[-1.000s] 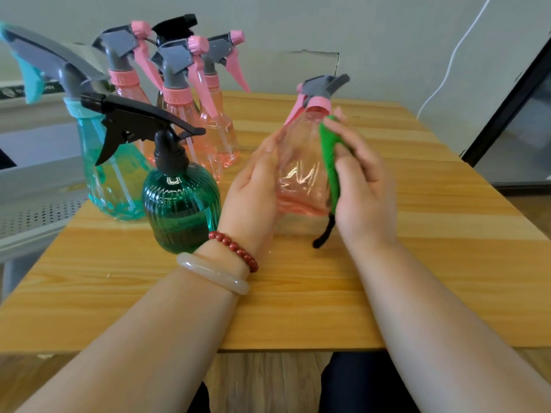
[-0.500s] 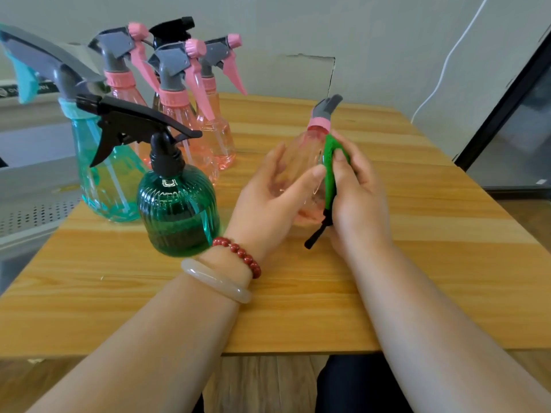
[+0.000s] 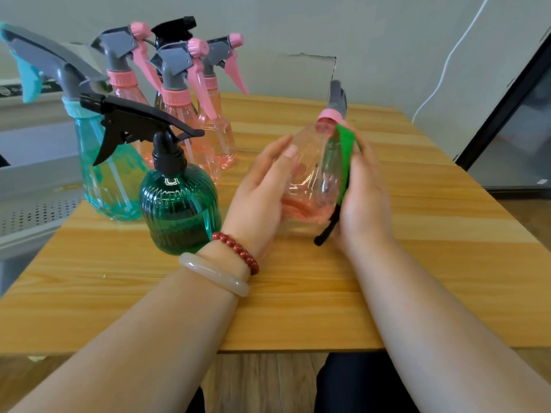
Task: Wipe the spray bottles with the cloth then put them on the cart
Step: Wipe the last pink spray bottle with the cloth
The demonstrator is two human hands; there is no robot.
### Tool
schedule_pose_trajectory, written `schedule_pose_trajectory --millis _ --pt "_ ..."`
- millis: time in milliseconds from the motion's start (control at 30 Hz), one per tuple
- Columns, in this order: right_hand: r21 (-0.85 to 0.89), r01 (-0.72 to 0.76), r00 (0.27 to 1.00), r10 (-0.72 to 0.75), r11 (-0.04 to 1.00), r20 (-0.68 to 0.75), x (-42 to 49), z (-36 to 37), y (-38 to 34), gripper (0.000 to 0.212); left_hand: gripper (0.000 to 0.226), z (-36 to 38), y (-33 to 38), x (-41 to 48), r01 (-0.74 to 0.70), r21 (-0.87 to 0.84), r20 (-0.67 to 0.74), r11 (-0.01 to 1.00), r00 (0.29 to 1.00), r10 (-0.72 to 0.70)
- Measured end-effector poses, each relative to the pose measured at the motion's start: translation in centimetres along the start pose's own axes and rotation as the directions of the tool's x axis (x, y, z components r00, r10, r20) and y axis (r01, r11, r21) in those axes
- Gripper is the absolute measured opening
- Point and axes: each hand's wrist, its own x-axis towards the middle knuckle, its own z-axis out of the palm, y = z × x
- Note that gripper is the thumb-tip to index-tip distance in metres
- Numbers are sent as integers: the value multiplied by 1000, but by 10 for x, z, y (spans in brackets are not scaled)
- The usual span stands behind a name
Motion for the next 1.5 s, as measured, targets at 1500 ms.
schedule_pose_trajectory --millis 1500 --pt "-389 298 954 -260 872 147 -13 -1 -4 36 51 0 3 -3 -87 279 37 956 996 80"
